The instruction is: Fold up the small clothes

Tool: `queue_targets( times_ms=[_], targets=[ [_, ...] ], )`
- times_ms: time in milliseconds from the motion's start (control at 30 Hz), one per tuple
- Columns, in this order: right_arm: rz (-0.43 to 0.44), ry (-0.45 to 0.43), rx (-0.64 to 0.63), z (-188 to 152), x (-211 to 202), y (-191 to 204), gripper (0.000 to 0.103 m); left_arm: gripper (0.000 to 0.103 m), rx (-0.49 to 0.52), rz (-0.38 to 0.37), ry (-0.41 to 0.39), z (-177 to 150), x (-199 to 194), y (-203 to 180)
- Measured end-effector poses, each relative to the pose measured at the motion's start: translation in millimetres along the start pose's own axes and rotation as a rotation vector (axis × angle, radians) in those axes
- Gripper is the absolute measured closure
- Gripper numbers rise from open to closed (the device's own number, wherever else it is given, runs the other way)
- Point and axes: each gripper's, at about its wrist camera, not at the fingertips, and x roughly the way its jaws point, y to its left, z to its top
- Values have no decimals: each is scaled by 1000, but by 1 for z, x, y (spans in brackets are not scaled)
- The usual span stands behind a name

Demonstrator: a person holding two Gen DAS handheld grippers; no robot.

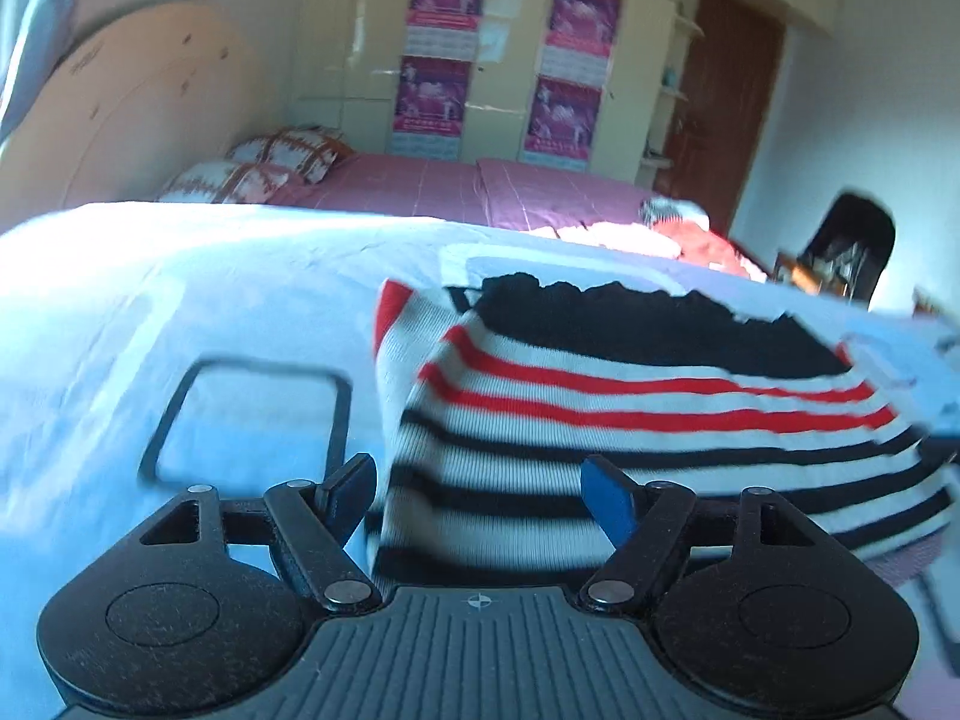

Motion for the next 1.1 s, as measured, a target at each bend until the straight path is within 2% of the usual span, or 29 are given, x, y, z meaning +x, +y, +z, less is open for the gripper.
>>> queue_targets(
  times_ms=[100, 200, 300, 367, 467, 700, 767, 833, 867, 1000, 1067, 1100],
  targets=[
    [16, 5, 26, -11, -9, 11, 71, 28, -187, -66, 30, -26, -15, 24],
    [36, 15, 68, -16, -11, 20, 70, 28, -366, -156, 59, -47, -6, 42],
    [47, 26, 113, -19, -8, 28, 70, 29, -554, -263, 40, -59, 8, 54],
    [59, 29, 138, -19, -7, 31, 71, 29, -626, -293, 30, -63, 19, 56],
    [74, 32, 170, -17, -6, 33, 76, 31, -662, -305, 4, -65, 31, 55],
    [65, 26, 211, -14, -7, 35, 76, 33, -697, -324, -77, -54, 58, 52],
    [66, 24, 229, -12, -6, 35, 76, 39, -724, -323, -105, -52, 68, 52],
    [69, 27, 237, -11, -5, 37, 76, 55, -741, -300, -133, -54, 76, 50],
    [71, 30, 236, -10, -4, 39, 76, 57, -742, -274, -130, -54, 77, 48],
    [74, 34, 215, -9, -4, 46, 74, 56, -774, -301, -105, -65, 68, 34],
    [77, 39, 214, -8, -2, 49, 74, 56, -755, -296, -125, -68, 70, 31],
    [77, 43, 213, -7, 0, 50, 74, 57, -785, -297, -131, -67, 75, 34]
  ],
)
